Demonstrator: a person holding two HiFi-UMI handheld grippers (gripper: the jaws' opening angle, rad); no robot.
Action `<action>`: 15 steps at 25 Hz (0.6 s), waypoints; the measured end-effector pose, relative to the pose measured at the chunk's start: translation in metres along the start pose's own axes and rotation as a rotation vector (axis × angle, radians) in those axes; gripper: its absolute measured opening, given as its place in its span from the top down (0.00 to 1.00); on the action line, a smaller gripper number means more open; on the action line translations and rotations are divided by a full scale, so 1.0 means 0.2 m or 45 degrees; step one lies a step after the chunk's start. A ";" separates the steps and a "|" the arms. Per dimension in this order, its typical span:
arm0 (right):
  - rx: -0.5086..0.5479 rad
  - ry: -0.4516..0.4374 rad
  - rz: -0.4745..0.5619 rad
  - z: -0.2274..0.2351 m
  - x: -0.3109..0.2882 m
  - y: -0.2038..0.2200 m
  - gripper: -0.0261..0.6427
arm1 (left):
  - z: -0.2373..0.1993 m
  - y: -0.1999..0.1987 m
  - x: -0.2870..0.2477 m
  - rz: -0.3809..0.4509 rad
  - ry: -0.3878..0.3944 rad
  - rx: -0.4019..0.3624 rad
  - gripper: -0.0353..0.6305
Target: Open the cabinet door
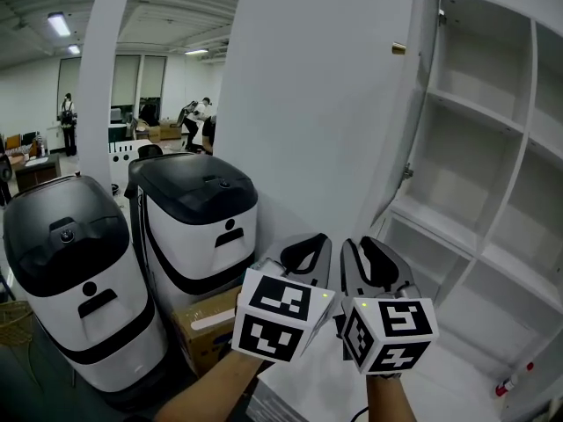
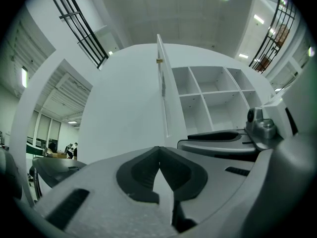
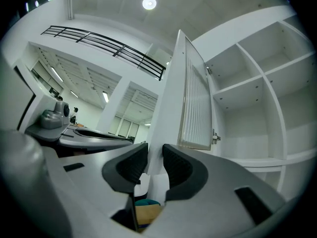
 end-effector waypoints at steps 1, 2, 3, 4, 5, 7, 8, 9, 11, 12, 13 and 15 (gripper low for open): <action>-0.001 -0.004 0.004 -0.01 -0.01 0.00 0.80 | -0.01 0.00 0.00 0.000 -0.005 -0.002 0.93; -0.003 -0.009 0.007 -0.02 -0.03 0.00 0.80 | -0.02 0.00 0.01 0.000 -0.010 -0.004 0.93; -0.005 -0.014 0.010 -0.02 -0.04 -0.01 0.80 | -0.03 0.00 0.01 0.000 -0.016 -0.007 0.93; -0.005 -0.018 0.012 -0.03 -0.05 -0.01 0.80 | -0.04 0.00 0.01 0.000 -0.022 -0.010 0.93; -0.006 -0.023 0.014 -0.04 -0.07 -0.01 0.80 | -0.06 0.00 0.01 0.001 -0.028 -0.012 0.93; -0.009 -0.032 0.018 -0.06 -0.10 -0.01 0.79 | -0.08 0.00 0.02 0.001 -0.035 -0.016 0.93; -0.010 -0.036 0.019 -0.07 -0.12 -0.01 0.79 | -0.10 0.00 0.03 0.001 -0.037 -0.019 0.93; -0.010 -0.040 0.020 -0.08 -0.13 -0.02 0.79 | -0.11 0.00 0.04 0.001 -0.039 -0.023 0.93; -0.015 -0.049 0.022 -0.10 -0.16 -0.02 0.79 | -0.13 -0.01 0.05 0.001 -0.049 -0.030 0.93; -0.018 -0.053 0.022 -0.11 -0.18 -0.02 0.78 | -0.15 -0.01 0.06 0.001 -0.055 -0.033 0.93; -0.023 -0.055 0.021 -0.11 -0.19 -0.03 0.78 | -0.16 -0.01 0.07 0.000 -0.061 -0.035 0.93; -0.024 -0.055 0.023 -0.11 -0.20 -0.03 0.78 | -0.17 0.00 0.07 -0.004 -0.072 -0.041 0.93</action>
Point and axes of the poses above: the fingertips, and each gripper's own axes: x backward along the fingers, z to its right, y out of its underside, the point moved 1 cm from there along x, backward along the fingers, and after that the axes turned 12 degrees about x, right-handed, at the moved point
